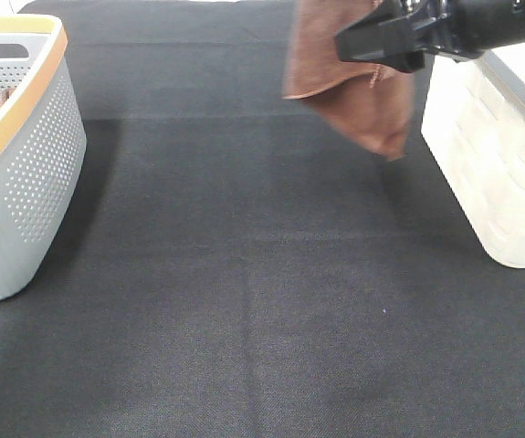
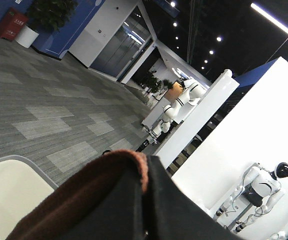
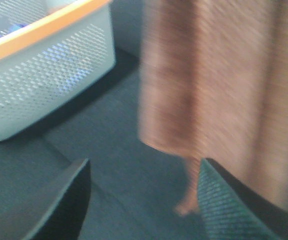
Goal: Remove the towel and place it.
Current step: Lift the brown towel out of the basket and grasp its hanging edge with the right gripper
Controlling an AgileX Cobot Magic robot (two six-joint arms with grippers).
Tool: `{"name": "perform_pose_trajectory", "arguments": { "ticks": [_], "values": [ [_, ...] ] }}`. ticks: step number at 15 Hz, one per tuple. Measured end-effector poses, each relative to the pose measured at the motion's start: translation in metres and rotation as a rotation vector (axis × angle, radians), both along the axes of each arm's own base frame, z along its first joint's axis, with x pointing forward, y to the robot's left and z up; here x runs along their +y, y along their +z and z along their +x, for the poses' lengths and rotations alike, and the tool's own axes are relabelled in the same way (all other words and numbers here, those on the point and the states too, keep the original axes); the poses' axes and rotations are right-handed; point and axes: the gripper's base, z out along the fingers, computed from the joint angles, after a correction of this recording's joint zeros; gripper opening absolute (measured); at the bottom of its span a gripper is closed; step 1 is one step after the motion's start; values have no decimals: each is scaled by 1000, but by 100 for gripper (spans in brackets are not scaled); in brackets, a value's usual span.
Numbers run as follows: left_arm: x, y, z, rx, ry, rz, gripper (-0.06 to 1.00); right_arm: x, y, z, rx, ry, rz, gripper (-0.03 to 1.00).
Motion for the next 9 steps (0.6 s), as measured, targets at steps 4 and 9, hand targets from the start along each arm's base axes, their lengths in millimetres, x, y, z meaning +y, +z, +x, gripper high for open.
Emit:
{"name": "perform_pose_trajectory", "arguments": {
  "ticks": [4, 9],
  "values": [
    [0, 0, 0, 0, 3, -2, 0, -1, -1, 0, 34, -24, 9, 60],
    [0, 0, 0, 0, -2, 0, 0, 5, -2, -8, 95, 58, 44, 68]
  ]
}}
